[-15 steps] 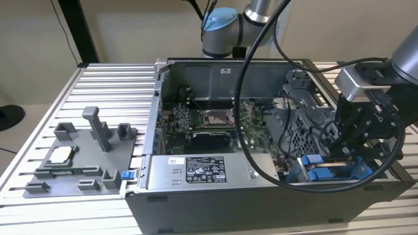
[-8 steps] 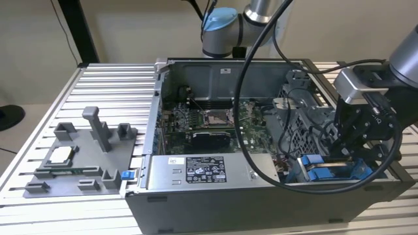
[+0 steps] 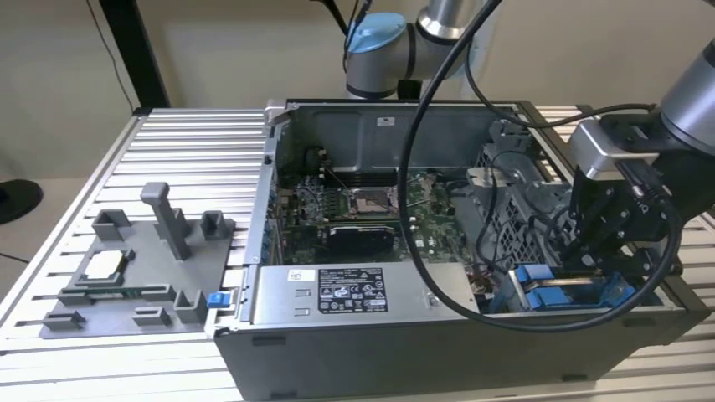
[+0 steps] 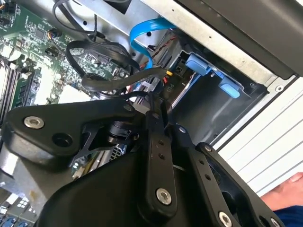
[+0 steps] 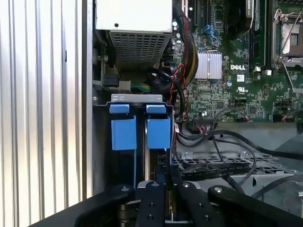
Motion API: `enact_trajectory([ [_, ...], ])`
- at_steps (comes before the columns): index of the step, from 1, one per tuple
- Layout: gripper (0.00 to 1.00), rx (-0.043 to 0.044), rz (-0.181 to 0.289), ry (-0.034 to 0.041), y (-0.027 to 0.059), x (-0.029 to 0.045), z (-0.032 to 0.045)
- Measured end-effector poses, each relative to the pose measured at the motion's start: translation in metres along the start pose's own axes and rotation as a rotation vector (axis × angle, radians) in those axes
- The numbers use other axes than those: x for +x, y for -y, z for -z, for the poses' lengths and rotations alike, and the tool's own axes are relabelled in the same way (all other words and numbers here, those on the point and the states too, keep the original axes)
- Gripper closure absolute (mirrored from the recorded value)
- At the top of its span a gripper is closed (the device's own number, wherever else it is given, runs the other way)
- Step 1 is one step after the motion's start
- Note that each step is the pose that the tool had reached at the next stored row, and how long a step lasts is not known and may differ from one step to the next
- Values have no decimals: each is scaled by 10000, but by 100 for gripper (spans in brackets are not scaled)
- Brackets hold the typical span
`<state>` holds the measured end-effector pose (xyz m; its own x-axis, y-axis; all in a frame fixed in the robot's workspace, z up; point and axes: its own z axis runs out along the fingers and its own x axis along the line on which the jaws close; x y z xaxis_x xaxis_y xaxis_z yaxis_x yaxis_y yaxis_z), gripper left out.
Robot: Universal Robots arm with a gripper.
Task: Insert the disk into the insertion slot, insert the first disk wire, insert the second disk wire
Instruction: 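Insert the second disk wire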
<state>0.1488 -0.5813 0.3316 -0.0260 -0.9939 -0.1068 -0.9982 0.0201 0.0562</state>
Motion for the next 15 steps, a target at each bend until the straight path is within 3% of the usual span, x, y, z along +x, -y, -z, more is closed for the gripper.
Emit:
enact_trajectory([
  [1, 100, 0, 1, 13, 0, -1, -4],
  [2, 0, 0, 1, 18, 1, 0, -8],
  [8, 0, 0, 0, 9, -7, -14, 128],
  [15, 0, 0, -1, 2, -24, -45, 423],
])
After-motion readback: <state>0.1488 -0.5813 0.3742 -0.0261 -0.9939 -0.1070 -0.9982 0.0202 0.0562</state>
